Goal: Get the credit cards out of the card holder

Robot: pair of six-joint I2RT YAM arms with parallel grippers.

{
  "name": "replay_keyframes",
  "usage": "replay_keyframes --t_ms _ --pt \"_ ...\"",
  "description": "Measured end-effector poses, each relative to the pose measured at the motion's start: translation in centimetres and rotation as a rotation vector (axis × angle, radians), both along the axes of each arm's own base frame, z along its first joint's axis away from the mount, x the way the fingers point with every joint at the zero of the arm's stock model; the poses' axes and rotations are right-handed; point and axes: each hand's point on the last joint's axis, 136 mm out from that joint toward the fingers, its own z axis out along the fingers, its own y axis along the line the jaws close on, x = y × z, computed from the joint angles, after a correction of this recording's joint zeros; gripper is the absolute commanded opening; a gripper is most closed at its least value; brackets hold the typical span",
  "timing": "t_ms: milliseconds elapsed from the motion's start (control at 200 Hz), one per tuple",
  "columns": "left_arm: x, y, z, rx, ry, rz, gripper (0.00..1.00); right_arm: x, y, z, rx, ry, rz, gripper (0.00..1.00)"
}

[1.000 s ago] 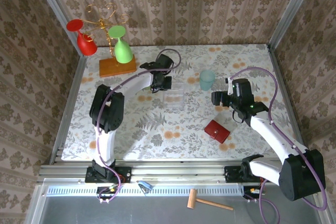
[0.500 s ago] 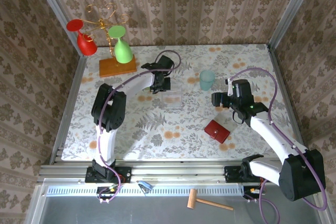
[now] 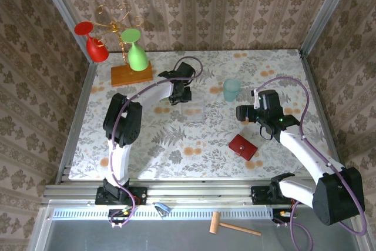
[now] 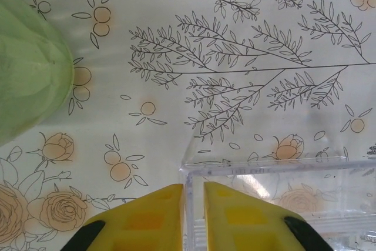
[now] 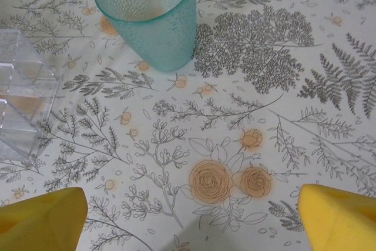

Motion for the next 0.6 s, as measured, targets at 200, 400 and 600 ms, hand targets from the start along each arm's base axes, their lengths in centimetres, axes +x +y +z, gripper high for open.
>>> replay_keyframes --t_ms 200,400,600 --pt "0.0 0.0 0.1 -0.004 0.0 -0.002 0.23 -1.1 0.9 -0.8 0.011 0.052 0.01 0.91" --pt "0.0 -0.2 1.5 -0.026 -0.021 -0.004 0.27 -2.6 1.1 -2.0 0.036 0.144 -0.025 0.9" --pt "-0.7 -0.3 3.8 -0.081 -0.063 -0.03 0.34 -4.4 0.6 -4.3 0.07 0.293 -0.131 0.91"
